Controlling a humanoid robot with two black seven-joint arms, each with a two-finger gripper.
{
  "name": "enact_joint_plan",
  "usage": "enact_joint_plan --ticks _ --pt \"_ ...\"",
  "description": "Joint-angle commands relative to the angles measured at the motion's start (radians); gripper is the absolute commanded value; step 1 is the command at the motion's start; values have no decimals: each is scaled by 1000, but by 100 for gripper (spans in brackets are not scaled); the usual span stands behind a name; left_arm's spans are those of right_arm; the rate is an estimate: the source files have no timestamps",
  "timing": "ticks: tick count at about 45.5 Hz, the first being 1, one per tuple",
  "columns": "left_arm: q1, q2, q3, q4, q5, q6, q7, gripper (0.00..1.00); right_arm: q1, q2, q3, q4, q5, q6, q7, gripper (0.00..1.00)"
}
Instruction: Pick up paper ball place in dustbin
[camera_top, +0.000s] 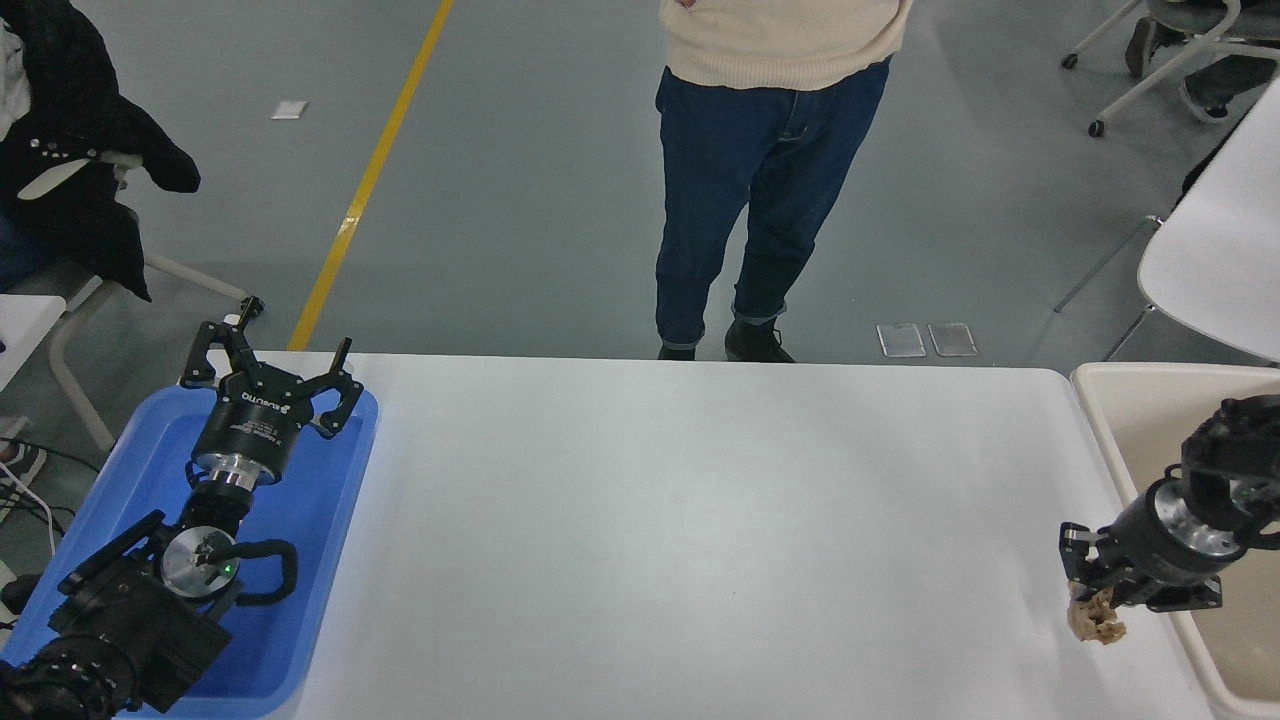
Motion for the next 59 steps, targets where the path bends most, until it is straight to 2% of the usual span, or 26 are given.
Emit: enact_joint_plan --ticks 1,11,23,49,52,59 --pt "0 0 0 0 0 0 0 100 253 -38 -72 123 -9 75 0 0" --pt "0 0 0 0 1 0 0 100 496 -83 -121 142 -3 75 0 0" --pt "0 0 0 0 0 0 0 100 672 -81 -217 151 2 75 0 0" --pt "0 0 0 0 0 0 0 100 754 -87 -334 174 -6 75 0 0" --pt "0 0 0 0 1 0 0 100 757 -110 -366 162 -8 75 -2 0" --pt "0 0 0 0 0 0 0 100 674 -262 -379 30 -18 75 -2 0"
